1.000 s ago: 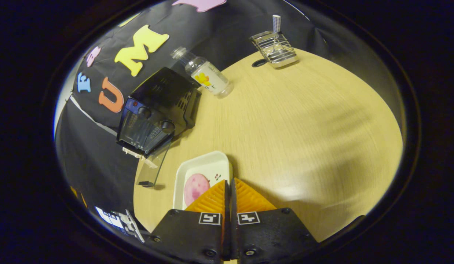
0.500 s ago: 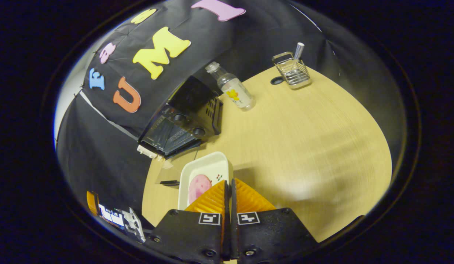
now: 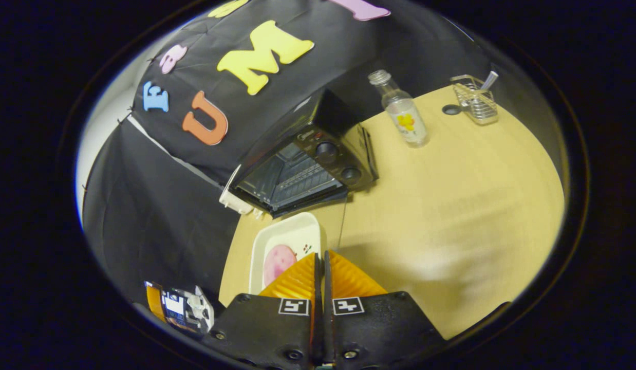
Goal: Open the electric oven with the left hand, put the food in, and close the electric oven.
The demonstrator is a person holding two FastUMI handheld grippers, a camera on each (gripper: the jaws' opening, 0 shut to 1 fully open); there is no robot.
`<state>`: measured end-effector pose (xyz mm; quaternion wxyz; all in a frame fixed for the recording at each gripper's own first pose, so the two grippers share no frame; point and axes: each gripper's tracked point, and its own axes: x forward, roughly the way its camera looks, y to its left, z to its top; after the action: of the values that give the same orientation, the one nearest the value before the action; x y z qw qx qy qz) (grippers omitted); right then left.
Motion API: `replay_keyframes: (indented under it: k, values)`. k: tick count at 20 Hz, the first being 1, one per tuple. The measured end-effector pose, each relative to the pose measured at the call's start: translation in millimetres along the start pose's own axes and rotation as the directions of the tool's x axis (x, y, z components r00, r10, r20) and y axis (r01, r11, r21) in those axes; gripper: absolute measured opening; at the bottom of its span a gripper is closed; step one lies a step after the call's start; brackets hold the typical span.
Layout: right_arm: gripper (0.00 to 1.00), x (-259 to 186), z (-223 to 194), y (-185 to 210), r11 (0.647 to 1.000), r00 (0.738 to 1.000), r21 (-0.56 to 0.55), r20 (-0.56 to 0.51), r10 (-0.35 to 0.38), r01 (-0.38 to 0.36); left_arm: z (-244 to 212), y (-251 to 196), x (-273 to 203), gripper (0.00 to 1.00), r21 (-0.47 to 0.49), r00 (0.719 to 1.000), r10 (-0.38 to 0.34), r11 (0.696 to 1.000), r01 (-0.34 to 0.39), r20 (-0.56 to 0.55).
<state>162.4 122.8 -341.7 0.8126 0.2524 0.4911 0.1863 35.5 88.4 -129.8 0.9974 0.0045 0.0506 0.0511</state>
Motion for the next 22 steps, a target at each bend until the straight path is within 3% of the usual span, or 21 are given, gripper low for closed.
replay_keyframes:
  k: [1, 8, 11, 14, 17, 19, 22]
  values:
    - [0.07, 11, -3, 9, 1.000, 1.000, 0.004, -0.015, -0.004, 0.004, -2, 6, -2, 0.96, 0.007, 1.000, 0.007, 1.000, -0.007, 0.001]
    - [0.04, 97, 20, 62, 0.997, 0.999, 0.070, -0.006, -0.041, 0.042, -16, 47, -16, 0.96, 0.030, 0.998, 0.069, 0.997, -0.069, -0.008]
    - [0.04, 127, 47, 71, 0.992, 0.995, 0.102, 0.070, -0.078, 0.070, -20, 70, -17, 0.96, 0.061, 0.992, 0.130, 0.990, -0.129, 0.003]
    - [0.04, 151, 76, 71, 0.976, 0.983, 0.204, 0.150, -0.102, 0.070, -23, 76, -13, 0.96, 0.051, 0.989, 0.151, 0.987, -0.151, 0.004]
    - [0.04, 173, 105, 64, 0.960, 0.964, 0.272, 0.233, -0.126, 0.060, -21, 75, -11, 0.96, 0.039, 0.989, 0.148, 0.988, -0.148, 0.019]
    - [0.04, 189, 124, 52, 0.950, 0.937, 0.305, 0.307, -0.169, 0.071, -23, 71, -9, 0.96, 0.030, 0.990, 0.138, 0.990, -0.138, 0.023]
    - [0.04, 213, 141, 46, 0.953, 0.906, 0.297, 0.383, -0.179, 0.063, -29, 67, -5, 0.96, 0.022, 0.992, 0.125, 0.992, -0.125, 0.010]
